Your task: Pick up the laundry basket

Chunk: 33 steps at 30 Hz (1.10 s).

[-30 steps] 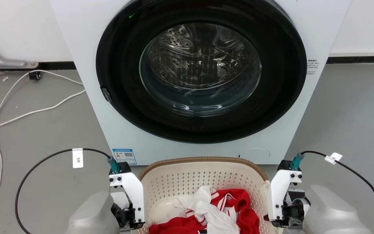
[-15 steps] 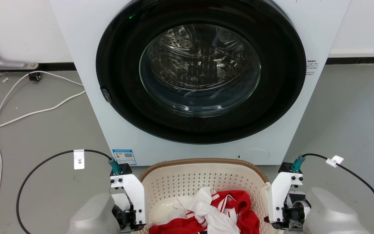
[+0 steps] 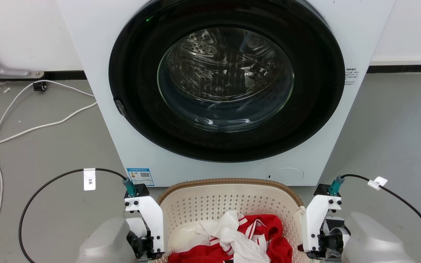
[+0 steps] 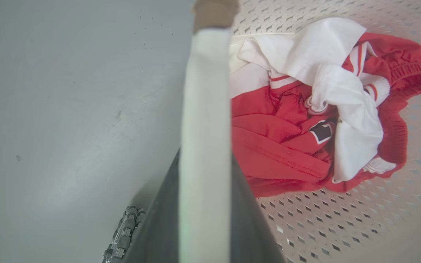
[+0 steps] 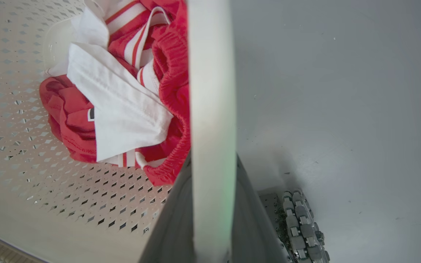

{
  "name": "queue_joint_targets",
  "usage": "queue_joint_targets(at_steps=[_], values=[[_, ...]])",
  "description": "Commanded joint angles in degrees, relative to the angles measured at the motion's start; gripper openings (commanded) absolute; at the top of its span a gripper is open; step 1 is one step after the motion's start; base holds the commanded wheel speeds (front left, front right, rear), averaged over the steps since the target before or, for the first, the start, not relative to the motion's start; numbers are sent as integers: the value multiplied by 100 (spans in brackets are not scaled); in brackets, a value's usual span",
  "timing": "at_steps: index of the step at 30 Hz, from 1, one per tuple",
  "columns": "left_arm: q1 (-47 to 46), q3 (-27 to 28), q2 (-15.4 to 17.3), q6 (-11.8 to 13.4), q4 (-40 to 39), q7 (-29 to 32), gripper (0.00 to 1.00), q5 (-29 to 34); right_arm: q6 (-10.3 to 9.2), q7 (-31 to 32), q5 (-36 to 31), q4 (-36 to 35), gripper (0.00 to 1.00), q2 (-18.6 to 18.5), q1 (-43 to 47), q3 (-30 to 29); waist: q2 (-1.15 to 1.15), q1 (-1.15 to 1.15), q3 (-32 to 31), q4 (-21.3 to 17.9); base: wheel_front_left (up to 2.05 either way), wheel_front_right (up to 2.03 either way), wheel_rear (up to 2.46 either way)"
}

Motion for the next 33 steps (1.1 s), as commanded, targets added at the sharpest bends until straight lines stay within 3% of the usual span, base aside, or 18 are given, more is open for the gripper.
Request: queue_joint_targets(at_steps=[1,33], values=[[49,-31,-80,-60,-54,-36,0,-23,30,20,11,-39,0,54,58,-22,0,0,-1,2,0,0,0],[92,-243,-94,-61,-3,-38,0,-199,30,295,-134,-38,0,64,102,-226,0,0,-61,29,0,0,0]])
